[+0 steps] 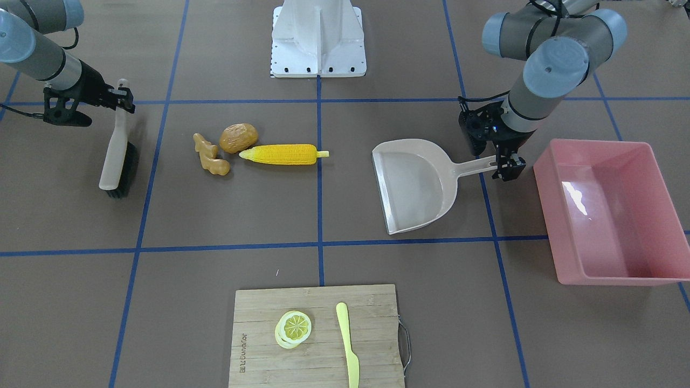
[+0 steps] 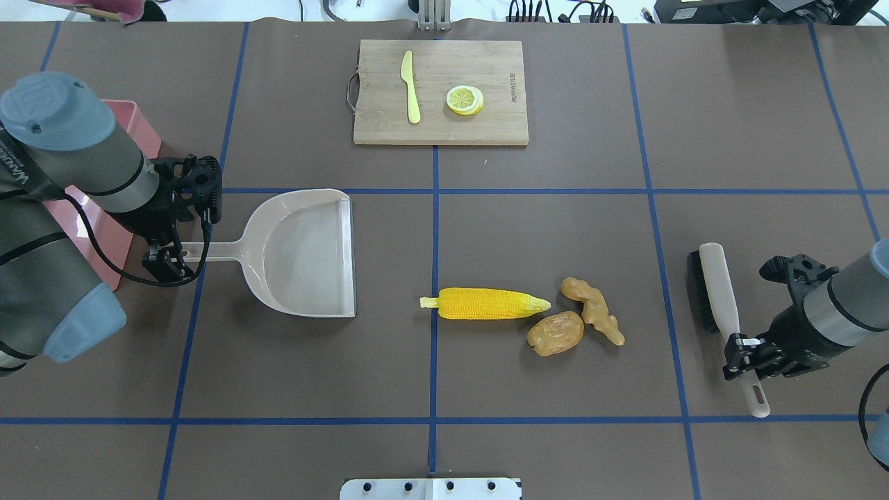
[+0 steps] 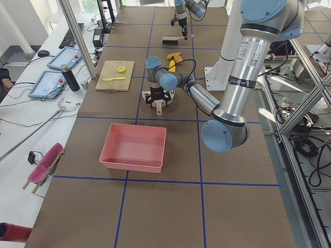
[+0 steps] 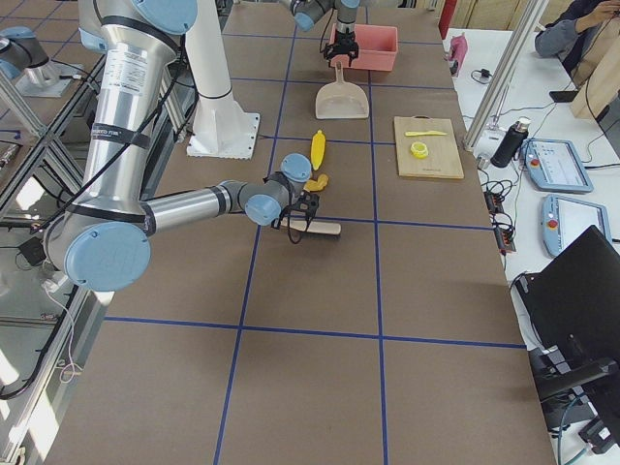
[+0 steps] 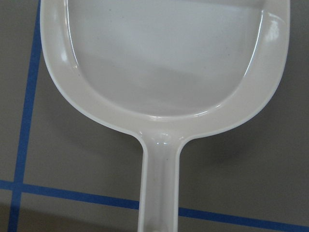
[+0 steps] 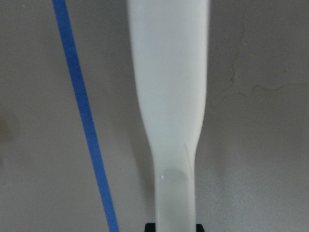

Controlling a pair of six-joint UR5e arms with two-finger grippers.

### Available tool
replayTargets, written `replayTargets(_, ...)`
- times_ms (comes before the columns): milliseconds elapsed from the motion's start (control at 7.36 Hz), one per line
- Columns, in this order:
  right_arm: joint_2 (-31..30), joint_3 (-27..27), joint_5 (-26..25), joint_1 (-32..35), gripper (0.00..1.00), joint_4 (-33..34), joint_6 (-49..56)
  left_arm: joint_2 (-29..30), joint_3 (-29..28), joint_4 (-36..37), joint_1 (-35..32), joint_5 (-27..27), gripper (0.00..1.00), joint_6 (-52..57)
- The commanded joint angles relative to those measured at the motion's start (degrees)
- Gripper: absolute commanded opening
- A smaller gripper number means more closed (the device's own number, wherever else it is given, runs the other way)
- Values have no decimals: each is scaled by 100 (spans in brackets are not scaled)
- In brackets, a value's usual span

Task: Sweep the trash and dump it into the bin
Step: 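Slide the dustpan toward the corn with the left gripper while the right lifts the brush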

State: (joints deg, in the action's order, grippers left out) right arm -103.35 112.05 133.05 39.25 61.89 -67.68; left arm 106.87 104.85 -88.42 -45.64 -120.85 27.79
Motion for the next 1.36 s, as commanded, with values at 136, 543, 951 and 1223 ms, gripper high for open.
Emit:
replayTargets(136, 8, 27, 238, 143, 0, 155, 0, 27, -351, -404, 2, 0, 99, -132)
replayTargets(543, -18, 492, 309, 197, 0, 201, 105, 18, -422, -545, 72, -9, 99, -160)
replayTargets(951, -27, 870, 354, 30, 0, 78, 132, 27, -439, -554, 90, -18, 21, -151)
replayTargets(1223, -298, 889, 450, -84, 0, -518, 115, 27, -160, -519, 81, 26, 0, -159)
